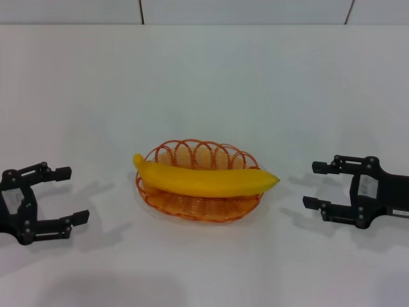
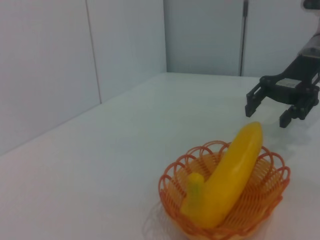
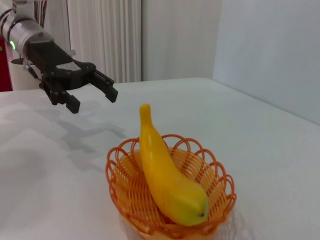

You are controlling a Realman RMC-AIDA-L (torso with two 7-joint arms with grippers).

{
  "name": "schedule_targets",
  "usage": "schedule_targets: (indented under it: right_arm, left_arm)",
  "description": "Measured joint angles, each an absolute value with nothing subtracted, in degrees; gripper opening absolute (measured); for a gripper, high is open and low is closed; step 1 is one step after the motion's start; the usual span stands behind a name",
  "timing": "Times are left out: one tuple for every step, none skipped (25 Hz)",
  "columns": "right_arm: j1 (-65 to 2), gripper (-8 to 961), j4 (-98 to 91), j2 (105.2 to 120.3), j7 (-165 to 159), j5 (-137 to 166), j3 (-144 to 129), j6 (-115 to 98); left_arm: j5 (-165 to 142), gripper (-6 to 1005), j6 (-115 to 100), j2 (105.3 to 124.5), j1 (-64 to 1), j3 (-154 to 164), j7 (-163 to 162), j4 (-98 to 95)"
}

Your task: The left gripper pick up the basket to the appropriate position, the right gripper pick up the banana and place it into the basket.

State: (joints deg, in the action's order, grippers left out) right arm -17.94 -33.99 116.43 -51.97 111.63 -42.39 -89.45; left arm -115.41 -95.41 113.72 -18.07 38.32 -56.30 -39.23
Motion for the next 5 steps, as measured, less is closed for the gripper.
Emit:
schedule_targets:
  right_arm:
    - [-18.1,662,-33.9,116.44,-51.9,111.6,-42.4,-89.4]
    - [-18.3,662,-33.8,116.43,-51.9,111.7,-42.4,-89.4]
    - [-18.5,662,-33.6,116.43,-51.9,111.7,-42.4,-89.4]
    - [-18.6,662,-33.6,116.43,-51.9,111.8,-42.3,-89.4]
    - [-18.6,662,-33.6,116.44,-51.9,111.8,-42.3,-89.4]
  left_arm:
    - [-115.4,876,-95.4,113.73,-18.1,38.4,-56.3,-39.2]
    - [-115.4,876,-95.4,113.76,-18.2,38.5,-56.3,-39.2]
    - [-115.4,876,-95.4,113.80,-18.2,38.5,-56.3,-39.2]
    - [-115.4,876,-95.4,113.81,-18.2,38.6,-56.3,-39.2]
    - [-115.4,876,-95.4,113.83,-18.3,38.6,-56.3,-39.2]
